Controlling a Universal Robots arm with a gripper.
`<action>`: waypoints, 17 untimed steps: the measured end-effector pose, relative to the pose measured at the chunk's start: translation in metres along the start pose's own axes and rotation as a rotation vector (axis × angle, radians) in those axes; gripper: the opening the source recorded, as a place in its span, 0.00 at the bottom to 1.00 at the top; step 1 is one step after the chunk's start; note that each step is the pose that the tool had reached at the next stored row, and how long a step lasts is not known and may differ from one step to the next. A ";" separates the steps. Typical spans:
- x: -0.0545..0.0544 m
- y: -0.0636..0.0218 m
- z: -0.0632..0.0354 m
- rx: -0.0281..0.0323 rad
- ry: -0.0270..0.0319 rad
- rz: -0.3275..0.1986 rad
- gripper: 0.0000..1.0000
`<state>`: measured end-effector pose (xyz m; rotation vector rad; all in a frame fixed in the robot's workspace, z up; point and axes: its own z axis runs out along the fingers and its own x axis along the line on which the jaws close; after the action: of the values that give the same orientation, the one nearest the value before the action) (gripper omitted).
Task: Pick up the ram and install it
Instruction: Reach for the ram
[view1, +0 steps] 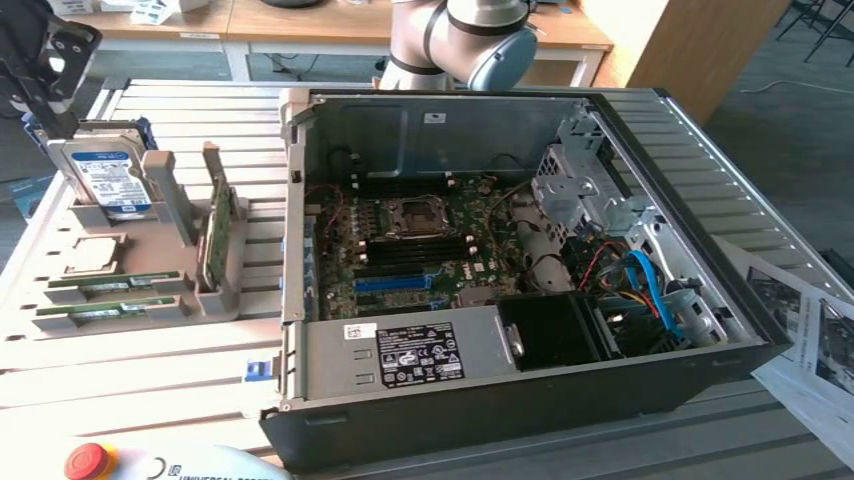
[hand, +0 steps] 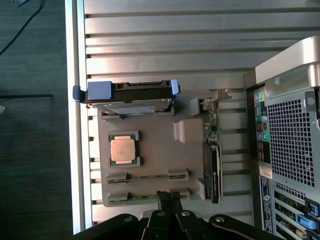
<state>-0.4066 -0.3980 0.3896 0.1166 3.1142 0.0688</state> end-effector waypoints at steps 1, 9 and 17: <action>0.000 0.0000 0.0003 0.0000 0.0000 0.000 0.11; 0.000 -0.0028 0.0006 0.0001 0.0011 0.000 0.11; 0.000 -0.0072 0.0006 0.0001 0.0019 0.000 0.11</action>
<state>-0.4069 -0.4052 0.3886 0.1167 3.1161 0.0688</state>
